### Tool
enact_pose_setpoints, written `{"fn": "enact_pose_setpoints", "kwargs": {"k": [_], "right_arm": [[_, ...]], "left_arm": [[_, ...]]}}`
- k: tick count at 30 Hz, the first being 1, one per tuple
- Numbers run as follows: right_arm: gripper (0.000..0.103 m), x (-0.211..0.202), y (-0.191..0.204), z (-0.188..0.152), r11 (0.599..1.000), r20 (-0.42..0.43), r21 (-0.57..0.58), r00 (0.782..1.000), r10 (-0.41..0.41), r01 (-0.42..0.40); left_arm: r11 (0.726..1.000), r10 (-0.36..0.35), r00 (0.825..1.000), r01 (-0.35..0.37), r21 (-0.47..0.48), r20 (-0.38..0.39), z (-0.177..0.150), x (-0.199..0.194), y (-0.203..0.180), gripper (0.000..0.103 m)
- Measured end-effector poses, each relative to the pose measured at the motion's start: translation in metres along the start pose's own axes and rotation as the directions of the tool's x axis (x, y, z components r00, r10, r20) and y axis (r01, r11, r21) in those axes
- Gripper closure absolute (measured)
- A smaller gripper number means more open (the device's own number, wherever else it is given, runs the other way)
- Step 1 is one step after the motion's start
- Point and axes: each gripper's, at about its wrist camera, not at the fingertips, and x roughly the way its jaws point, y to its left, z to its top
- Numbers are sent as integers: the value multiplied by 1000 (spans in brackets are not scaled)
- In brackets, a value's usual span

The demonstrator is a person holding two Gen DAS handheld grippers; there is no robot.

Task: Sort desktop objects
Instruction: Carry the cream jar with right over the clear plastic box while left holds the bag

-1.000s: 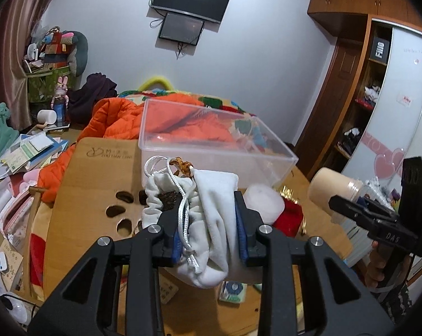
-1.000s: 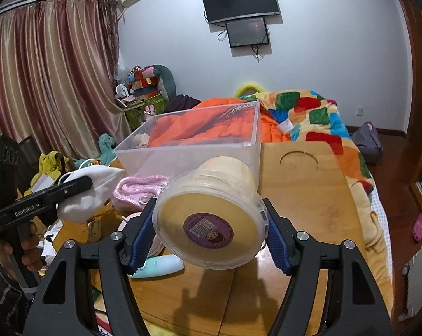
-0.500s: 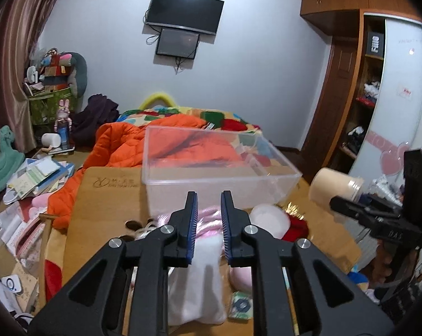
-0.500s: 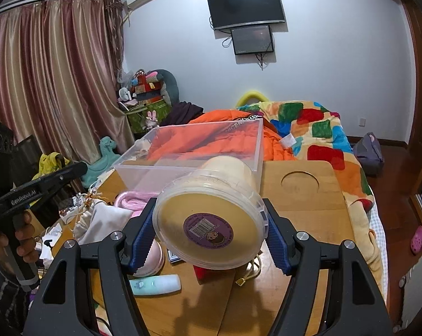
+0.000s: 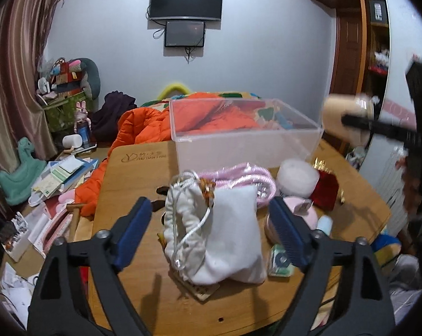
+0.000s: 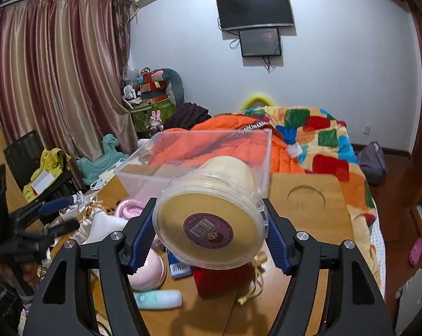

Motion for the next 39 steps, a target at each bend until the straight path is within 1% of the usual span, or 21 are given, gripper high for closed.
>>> {"fn": "enact_pose_setpoints", "kwargs": {"k": [2,7,12,16,21,23,26,27,29,32,34,39], "right_arm": [[36,4,3,7,1000,5,-19,1000,-3,3],[36,25,7,24,998,-13,-57,1000,-5,4],[36,54,4,37,998,-56,-59,998,3,-7],[36,79,-1,45,999,-103,-47,995,16,-21],[36,116,-8,50,999,-182,-45,983,9,-17],[36,127,-11,51,999,-210,-50,978,6,-17],[36,143,-14,51,998,-257,-54,967,5,-19],[36,146,-14,50,998,-268,-57,963,5,-21],[36,154,-14,50,997,-295,-69,956,0,-21],[36,165,-12,48,996,-331,-90,943,-10,-21],[36,170,-11,49,994,-339,-105,940,-28,-8],[36,179,-9,51,988,-358,-153,931,-74,20]], "left_arm": [[1000,9,1000,-9,9,-8,-4,5,-2,9],[999,-28,997,30,21,-66,-12,23,-4,9],[999,-27,994,31,29,-109,-16,39,-5,8],[999,-25,993,27,21,-114,-16,48,-5,7],[999,-37,990,37,-6,-132,-15,58,-2,7],[999,-41,987,39,-19,-157,-16,64,0,7],[995,-83,975,69,-73,-207,-18,75,7,7],[995,-79,978,66,-75,-195,-17,74,9,7],[995,-85,975,72,-71,-204,-17,77,9,7],[995,-85,976,72,-70,-199,-16,79,9,7],[995,-84,977,71,-70,-194,-16,79,9,8],[994,-100,978,90,-67,-180,-16,77,7,21]]}}
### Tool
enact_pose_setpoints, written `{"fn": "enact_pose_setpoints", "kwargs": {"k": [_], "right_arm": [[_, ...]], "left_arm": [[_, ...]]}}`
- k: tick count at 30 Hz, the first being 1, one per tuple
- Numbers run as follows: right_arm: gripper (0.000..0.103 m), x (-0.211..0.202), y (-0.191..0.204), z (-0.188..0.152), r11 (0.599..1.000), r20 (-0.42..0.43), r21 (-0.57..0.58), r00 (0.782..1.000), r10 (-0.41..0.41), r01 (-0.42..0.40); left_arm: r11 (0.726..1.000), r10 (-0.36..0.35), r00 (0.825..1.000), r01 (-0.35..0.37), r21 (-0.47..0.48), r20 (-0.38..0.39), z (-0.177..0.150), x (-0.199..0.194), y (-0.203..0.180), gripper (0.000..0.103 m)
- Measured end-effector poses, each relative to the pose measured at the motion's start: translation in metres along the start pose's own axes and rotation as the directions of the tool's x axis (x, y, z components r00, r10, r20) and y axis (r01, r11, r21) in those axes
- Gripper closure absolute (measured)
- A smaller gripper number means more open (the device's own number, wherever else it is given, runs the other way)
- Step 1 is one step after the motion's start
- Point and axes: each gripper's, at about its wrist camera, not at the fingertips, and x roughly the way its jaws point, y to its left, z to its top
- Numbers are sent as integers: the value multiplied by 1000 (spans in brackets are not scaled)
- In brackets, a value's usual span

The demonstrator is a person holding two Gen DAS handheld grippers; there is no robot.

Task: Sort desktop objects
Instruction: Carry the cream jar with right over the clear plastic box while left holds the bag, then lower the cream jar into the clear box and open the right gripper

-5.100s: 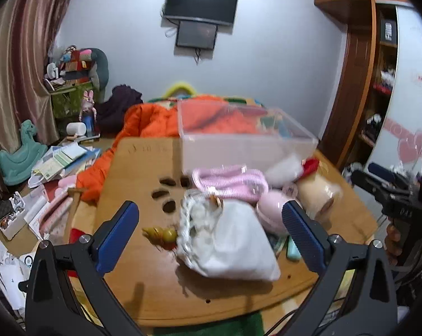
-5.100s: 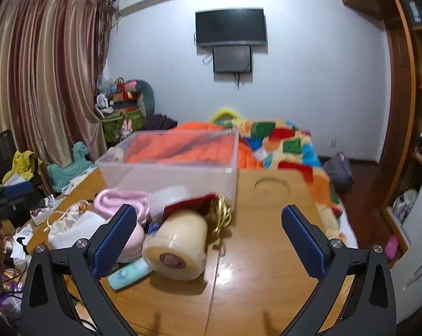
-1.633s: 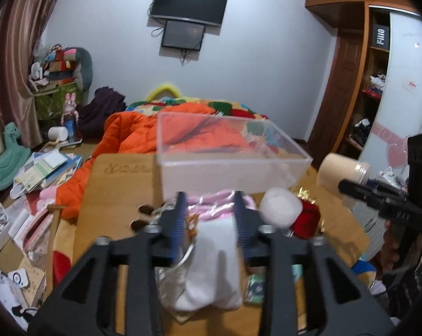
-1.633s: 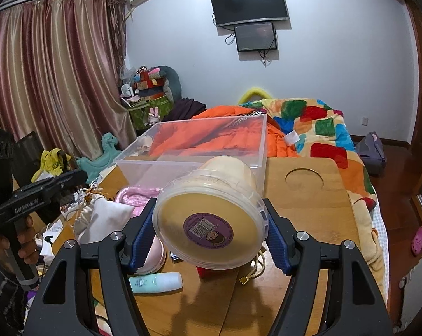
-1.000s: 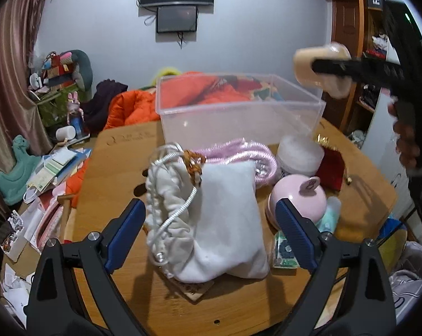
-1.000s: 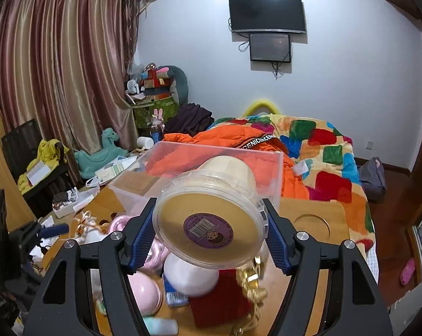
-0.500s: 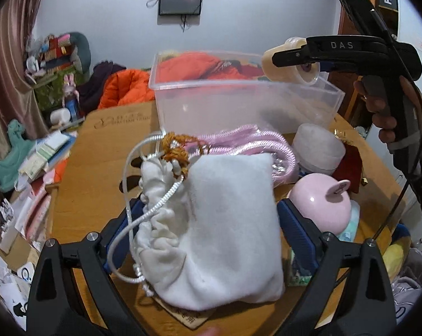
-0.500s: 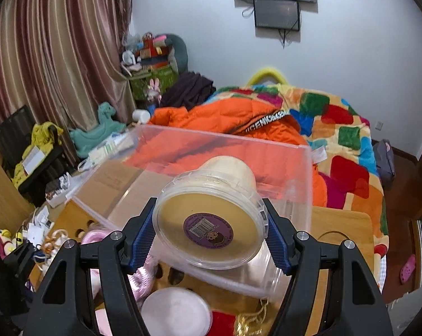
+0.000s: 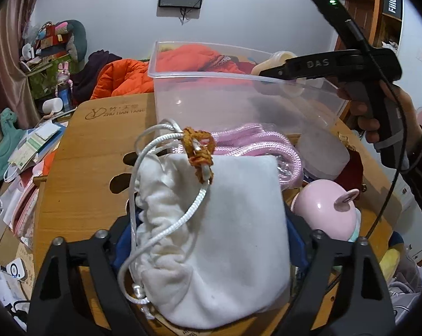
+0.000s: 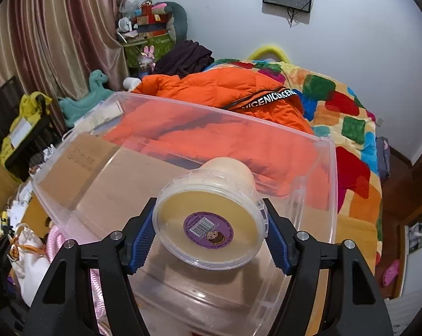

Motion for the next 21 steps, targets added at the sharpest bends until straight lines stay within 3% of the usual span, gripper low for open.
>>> {"fn": "enact_pose_setpoints", "kwargs": {"k": [8,15,21], "right_arm": [[36,5,6,5,999,-32,-34,999,-24,23],[35,6,10,7,998,-50,-54,999,-12,9],[32,4,13,8,996,-60,-81,998,-34,29]], "left_arm": [[999,-30,1000,30,-27,6,3,-5,3,38],[992,-80,997,81,-95,13,5,-11,11,42],[991,-78,996,82,-108,41,8,-19,15,48]]}}
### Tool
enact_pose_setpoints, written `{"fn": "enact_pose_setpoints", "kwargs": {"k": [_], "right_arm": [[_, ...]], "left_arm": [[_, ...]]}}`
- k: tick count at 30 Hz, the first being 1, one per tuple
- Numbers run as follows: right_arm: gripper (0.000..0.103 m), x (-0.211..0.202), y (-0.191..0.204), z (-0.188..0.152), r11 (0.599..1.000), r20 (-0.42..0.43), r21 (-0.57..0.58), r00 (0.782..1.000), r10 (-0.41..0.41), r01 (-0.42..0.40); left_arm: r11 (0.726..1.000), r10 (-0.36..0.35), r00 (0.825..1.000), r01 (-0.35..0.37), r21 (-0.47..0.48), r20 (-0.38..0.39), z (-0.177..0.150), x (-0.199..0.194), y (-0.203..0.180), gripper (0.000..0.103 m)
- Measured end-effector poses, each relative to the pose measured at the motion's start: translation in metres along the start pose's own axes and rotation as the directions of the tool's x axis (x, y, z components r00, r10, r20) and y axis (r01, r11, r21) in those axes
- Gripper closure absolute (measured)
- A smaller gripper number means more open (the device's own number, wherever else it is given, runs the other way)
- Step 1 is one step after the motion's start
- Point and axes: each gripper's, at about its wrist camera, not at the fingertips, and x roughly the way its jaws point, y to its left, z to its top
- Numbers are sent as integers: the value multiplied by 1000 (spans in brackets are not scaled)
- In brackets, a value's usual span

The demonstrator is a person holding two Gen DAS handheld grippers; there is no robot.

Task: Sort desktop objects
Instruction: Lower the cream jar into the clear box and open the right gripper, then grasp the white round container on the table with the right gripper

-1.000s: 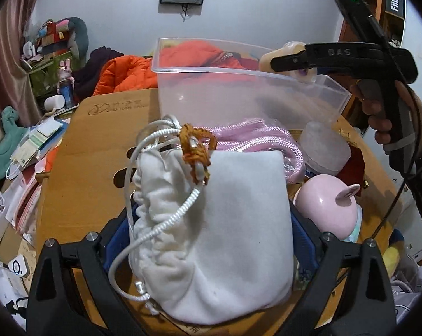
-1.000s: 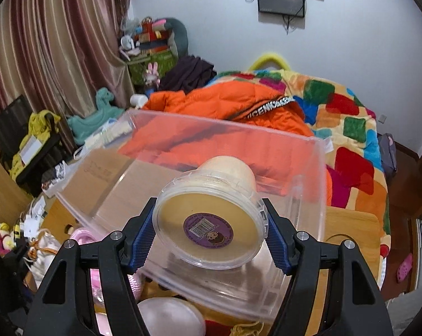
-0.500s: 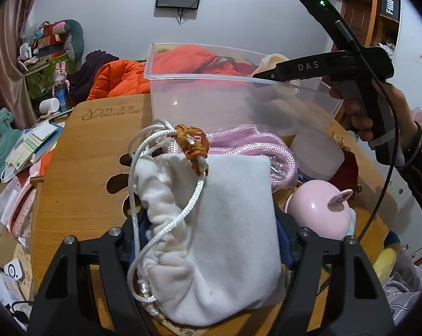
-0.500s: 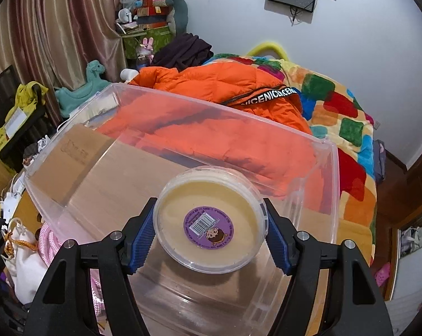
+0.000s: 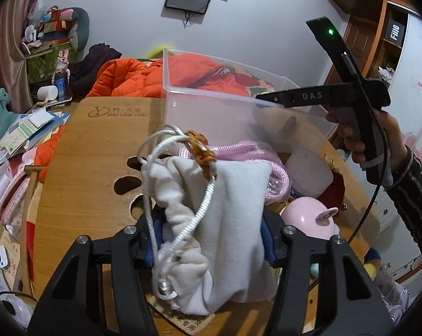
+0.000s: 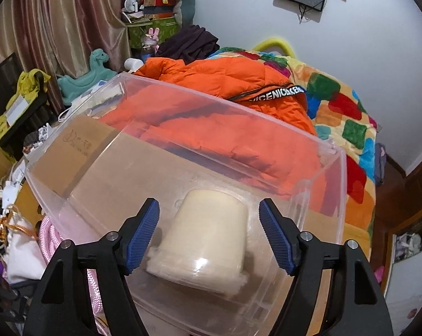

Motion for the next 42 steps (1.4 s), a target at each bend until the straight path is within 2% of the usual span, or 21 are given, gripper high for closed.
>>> {"fn": "enact_pose_setpoints", "kwargs": {"k": [4,10,17,22,31,36,42], "right_arm": [[32,-11,0,0,1000,26,7,1000,5,-5],[26,-37,-4,-9,998,87,31,995,44,-47],[26,-80,3,-40,998,181,-3,982,60,-60],[25,-95,10,-68,998,208,-27,976,69,-64],[25,-87,32,-111,994,190,-80,978,84,-70],[25,-76,29,-121,994,201,-36,974,109,-103],[26,-56,27,-127,989,165,-2,975,149,-151]], "left_arm": [[1000,5,1000,-5,-7,12,3,-6,1,51],[999,14,1000,-13,-32,27,6,-14,3,52],[998,34,997,-31,-50,69,14,-28,3,52],[998,49,994,-45,-42,99,18,-39,-3,52],[999,38,989,-33,-31,145,22,-55,-14,52],[999,33,985,-28,-28,172,17,-60,-21,52],[999,15,982,-7,-45,188,27,-55,-20,52]]}}
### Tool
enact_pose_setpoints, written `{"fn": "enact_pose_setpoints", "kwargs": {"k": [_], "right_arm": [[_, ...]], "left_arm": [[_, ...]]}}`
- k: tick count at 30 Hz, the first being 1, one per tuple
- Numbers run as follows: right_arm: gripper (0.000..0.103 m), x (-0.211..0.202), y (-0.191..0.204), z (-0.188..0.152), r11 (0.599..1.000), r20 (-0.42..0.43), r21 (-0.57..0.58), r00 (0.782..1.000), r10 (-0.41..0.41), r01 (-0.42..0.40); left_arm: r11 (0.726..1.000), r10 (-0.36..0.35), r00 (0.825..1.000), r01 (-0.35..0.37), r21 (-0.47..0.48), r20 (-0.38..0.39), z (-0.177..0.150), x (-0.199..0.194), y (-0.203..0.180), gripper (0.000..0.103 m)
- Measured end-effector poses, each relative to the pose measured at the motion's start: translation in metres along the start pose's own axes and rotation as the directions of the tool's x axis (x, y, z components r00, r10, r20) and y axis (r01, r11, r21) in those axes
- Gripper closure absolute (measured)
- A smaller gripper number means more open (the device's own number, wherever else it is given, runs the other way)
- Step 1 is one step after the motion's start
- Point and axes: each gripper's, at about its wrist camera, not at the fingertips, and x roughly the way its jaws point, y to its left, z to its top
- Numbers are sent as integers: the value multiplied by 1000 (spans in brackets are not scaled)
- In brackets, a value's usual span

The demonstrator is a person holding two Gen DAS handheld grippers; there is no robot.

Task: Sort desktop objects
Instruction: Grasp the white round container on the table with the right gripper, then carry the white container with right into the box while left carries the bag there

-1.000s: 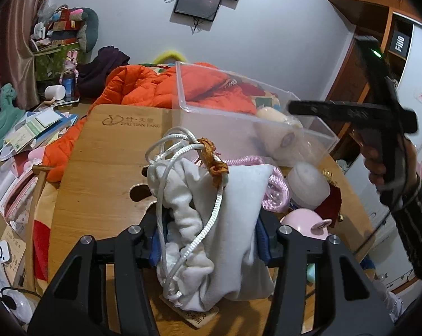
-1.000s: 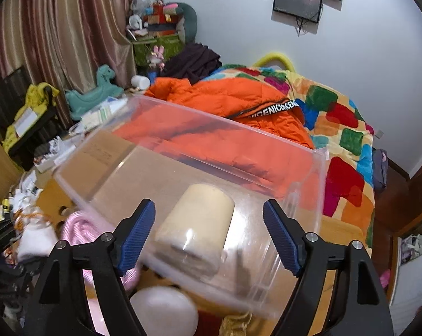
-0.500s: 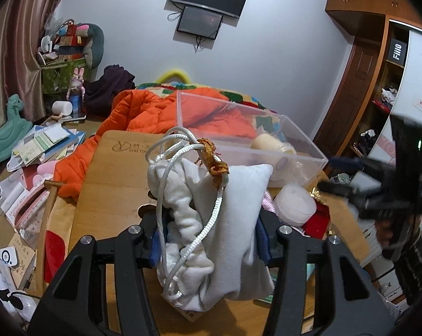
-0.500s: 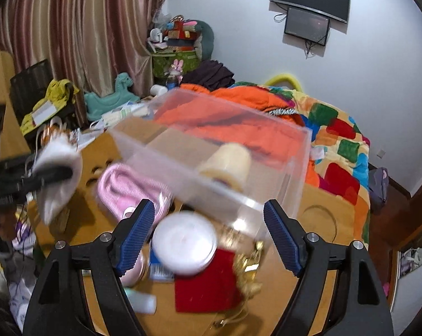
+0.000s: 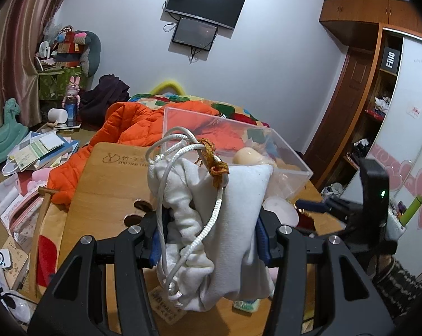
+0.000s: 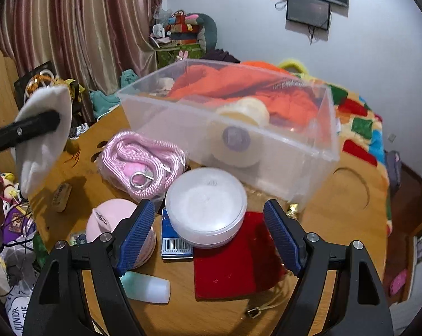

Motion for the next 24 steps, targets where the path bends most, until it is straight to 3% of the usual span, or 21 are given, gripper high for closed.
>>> {"fn": "enact_pose_setpoints", "kwargs": {"k": [4,7,11,24], "right_arm": [[26,11,-1,1,1000,-17,-2,1000,8,-8],[40,18,2,3,1000,-35,-17,999,14,-15],[41,18,0,4,1000,-32,-20,999,14,-15],[41,-45,-9,31,999,109,-28,994,32,-29]], "left_arm": [[1000,-6,1000,6,-3,2,5,7,1,52],[1000,-9,1000,9,0,1,8,12,1,52],[1000,-17,1000,17,9,1,14,18,-1,52],[999,-39,998,38,32,41,43,25,-10,52]]}}
